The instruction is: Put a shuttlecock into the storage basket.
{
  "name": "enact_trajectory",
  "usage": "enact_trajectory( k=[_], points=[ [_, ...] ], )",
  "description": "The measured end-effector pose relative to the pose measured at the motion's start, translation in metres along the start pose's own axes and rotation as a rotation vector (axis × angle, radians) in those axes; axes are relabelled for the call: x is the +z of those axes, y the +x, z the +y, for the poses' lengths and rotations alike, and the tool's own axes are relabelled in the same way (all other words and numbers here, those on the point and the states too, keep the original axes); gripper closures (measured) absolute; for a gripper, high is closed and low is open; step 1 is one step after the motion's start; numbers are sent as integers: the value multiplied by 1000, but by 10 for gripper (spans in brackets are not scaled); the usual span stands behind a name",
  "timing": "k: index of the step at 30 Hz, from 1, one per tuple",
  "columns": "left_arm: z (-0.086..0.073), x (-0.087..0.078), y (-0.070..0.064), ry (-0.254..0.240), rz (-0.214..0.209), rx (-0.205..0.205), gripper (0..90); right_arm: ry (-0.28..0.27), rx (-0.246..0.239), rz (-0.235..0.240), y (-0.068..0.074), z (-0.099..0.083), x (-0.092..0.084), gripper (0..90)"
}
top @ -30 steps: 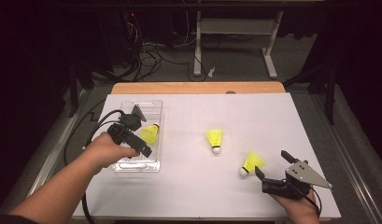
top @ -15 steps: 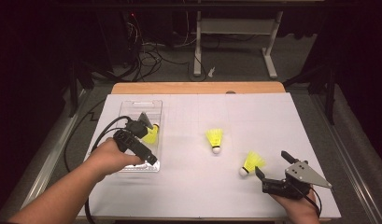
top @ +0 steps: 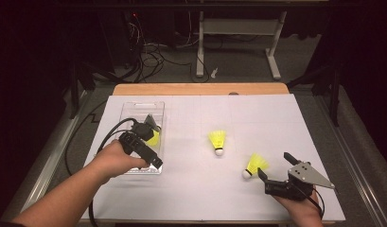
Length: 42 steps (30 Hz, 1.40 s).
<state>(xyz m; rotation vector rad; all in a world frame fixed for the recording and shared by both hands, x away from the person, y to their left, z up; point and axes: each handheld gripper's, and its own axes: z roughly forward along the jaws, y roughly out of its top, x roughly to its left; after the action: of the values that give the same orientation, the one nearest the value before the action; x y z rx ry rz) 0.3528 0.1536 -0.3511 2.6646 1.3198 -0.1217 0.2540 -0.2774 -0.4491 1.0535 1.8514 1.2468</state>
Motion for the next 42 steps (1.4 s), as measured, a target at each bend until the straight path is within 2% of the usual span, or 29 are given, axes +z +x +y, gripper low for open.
enact_trajectory(
  k=[5,9,17,24,34,37,42],
  points=[
    [0,2,0,1,-5,3,6,19,-11,14,1,-2,2,3],
    [1,1,-2,3,-2,7,6,19,7,12,-1,-2,1,3],
    [1,3,1,-2,-8,5,6,114,28,47,-3,-5,9,39],
    [0,2,0,-13,-11,7,6,151,24,96,-2,-6,15,64],
    [1,2,-3,-14,-13,12,6,202,45,147,-11,-12,25,204],
    [1,2,-3,-15,-14,10,6,207,65,171,-17,-13,28,283],
    [1,3,-3,-17,-13,11,6,219,54,225,-20,-14,33,400]
  ],
)
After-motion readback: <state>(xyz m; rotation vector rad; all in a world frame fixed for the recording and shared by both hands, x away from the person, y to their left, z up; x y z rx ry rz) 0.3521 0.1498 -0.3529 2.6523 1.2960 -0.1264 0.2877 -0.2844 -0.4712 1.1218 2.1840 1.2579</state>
